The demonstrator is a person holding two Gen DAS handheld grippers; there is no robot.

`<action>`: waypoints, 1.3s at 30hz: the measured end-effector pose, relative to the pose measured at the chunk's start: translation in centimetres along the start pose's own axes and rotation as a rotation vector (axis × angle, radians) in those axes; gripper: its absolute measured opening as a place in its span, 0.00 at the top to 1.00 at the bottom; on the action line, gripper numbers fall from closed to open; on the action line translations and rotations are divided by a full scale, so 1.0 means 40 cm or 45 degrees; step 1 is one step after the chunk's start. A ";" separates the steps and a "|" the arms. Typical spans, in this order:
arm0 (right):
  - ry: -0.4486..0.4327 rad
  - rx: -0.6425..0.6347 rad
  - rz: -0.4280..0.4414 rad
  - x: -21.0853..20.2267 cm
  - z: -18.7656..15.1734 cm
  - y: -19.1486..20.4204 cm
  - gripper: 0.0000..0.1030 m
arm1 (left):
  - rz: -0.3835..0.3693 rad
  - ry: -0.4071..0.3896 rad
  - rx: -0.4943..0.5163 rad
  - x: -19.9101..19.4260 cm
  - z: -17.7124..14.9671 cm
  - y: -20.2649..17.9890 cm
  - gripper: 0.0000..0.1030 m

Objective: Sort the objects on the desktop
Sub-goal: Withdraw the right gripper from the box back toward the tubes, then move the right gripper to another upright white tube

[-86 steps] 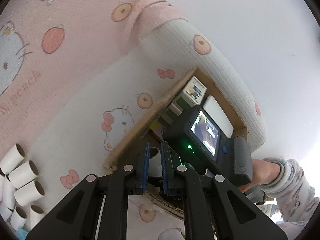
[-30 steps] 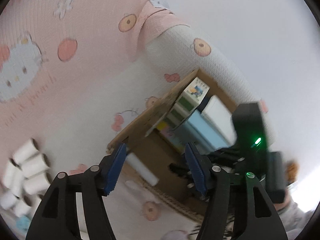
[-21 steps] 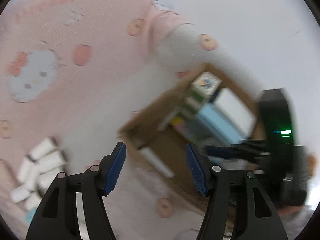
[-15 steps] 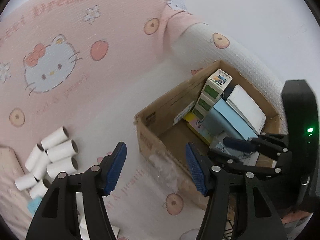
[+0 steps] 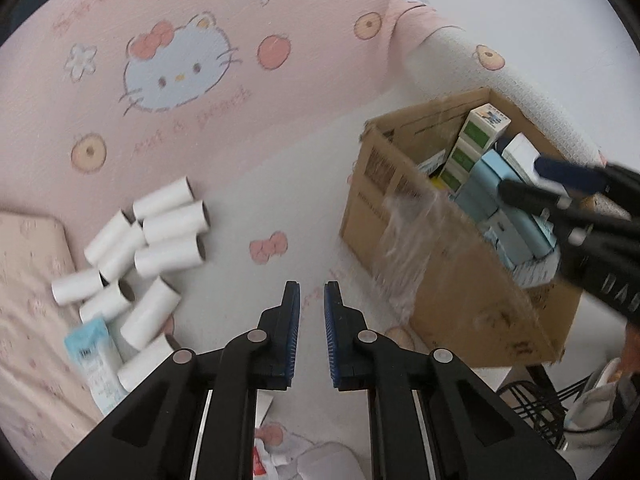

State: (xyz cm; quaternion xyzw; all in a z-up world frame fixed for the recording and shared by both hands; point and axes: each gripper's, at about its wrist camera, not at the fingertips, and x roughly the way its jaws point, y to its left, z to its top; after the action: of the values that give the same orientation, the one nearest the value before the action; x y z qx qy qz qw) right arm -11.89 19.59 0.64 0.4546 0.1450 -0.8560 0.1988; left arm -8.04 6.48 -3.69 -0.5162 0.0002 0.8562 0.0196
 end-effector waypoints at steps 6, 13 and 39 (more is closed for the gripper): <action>-0.139 -0.053 0.027 -0.045 0.010 0.058 0.48 | 0.035 -0.046 0.042 -0.002 -0.056 0.032 0.86; -0.314 -0.311 0.006 -0.072 -0.010 0.189 0.41 | -0.057 -0.116 -0.032 -0.009 -0.149 0.112 0.86; -0.207 -0.588 0.358 0.133 -0.178 0.463 0.37 | -0.130 -0.035 -0.279 0.088 -0.348 0.260 0.86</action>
State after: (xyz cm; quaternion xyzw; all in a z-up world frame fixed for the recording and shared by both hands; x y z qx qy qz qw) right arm -0.72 5.27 -8.92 0.3427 0.2554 -0.7980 0.4248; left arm 2.26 -4.07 -13.52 -0.5028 -0.1201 0.8560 0.0066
